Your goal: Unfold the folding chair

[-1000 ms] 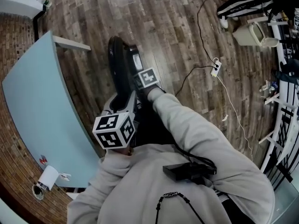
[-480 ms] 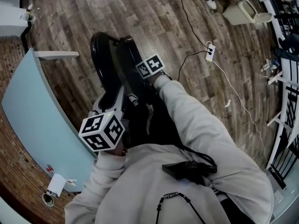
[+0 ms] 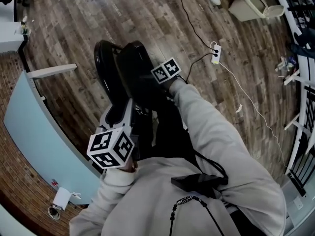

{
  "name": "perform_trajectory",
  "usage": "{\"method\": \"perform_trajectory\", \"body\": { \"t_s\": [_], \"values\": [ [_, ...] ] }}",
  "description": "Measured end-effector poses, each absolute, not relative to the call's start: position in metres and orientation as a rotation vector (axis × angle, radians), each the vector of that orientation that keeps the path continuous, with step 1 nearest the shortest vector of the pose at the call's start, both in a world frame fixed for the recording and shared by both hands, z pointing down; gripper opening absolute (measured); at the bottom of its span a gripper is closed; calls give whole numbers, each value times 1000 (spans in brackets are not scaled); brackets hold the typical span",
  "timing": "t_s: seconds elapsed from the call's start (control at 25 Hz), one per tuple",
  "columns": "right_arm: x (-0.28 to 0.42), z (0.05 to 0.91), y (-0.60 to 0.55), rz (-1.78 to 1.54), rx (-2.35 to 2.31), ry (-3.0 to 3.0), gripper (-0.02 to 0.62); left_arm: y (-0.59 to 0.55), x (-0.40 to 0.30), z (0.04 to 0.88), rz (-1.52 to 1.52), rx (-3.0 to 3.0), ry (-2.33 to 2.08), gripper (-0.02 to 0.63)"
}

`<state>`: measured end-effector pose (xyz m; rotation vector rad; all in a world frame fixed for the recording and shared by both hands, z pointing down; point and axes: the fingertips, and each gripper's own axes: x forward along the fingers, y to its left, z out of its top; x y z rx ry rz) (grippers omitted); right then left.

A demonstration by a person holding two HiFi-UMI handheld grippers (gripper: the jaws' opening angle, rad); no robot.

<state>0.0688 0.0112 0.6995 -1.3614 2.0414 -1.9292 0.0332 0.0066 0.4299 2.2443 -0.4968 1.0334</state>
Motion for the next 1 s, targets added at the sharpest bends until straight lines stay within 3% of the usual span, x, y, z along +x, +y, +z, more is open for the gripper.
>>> {"method": "perform_trajectory", "body": {
  "t_s": [1.0],
  "values": [
    [183,797,73,-1708,-1022,1921,137,2,36,472,1115,2209,-497,141]
  ]
}}
